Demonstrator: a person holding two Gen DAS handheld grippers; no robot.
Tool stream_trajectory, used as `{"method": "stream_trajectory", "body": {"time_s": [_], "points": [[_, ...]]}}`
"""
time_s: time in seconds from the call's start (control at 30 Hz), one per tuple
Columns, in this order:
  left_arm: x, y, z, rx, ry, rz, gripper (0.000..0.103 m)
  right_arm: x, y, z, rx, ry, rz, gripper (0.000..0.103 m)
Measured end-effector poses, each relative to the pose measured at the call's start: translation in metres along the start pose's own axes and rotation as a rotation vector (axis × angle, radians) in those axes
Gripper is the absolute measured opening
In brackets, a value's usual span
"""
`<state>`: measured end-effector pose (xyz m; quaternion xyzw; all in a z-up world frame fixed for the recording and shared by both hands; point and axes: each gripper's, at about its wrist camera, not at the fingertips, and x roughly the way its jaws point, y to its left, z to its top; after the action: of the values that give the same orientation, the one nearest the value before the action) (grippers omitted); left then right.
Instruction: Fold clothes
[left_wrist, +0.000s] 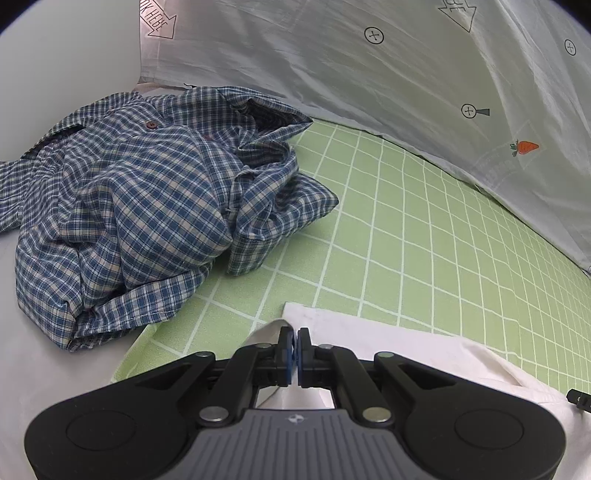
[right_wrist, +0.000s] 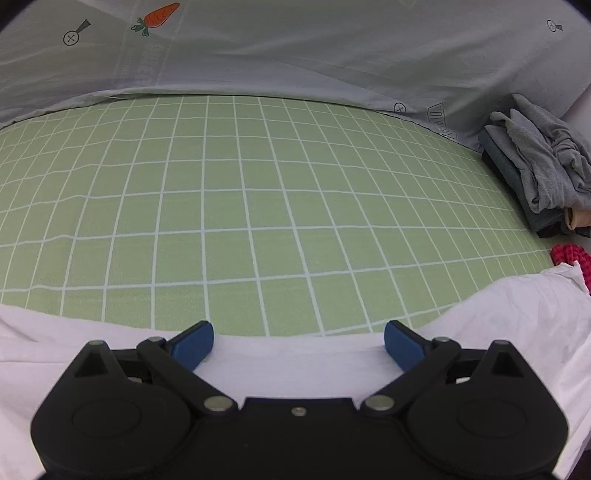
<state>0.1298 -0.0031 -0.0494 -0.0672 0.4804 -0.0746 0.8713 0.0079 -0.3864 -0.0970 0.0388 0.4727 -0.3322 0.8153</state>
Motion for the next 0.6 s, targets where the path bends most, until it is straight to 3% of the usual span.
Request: {"method": "stream_trajectory", "body": {"time_s": [0.17,0.27,0.4,0.6], "points": [[0.007,0.004,-0.005,0.002,0.028,0.013,0.003,-0.022,-0.016,-0.030,0.022,0.018,-0.102,0.097],[0.010,0.006,-0.007,0.002,0.037,0.018,0.003,-0.026,-0.032,-0.047,0.046,0.051,-0.208,0.099],[0.013,0.006,-0.008,0.004,0.048,0.015,0.005,-0.019,-0.056,-0.051,0.157,0.097,-0.154,0.101],[0.013,0.002,-0.009,0.031,0.045,0.023,0.005,-0.009,-0.040,-0.027,-0.028,0.005,-0.293,0.101]]}}
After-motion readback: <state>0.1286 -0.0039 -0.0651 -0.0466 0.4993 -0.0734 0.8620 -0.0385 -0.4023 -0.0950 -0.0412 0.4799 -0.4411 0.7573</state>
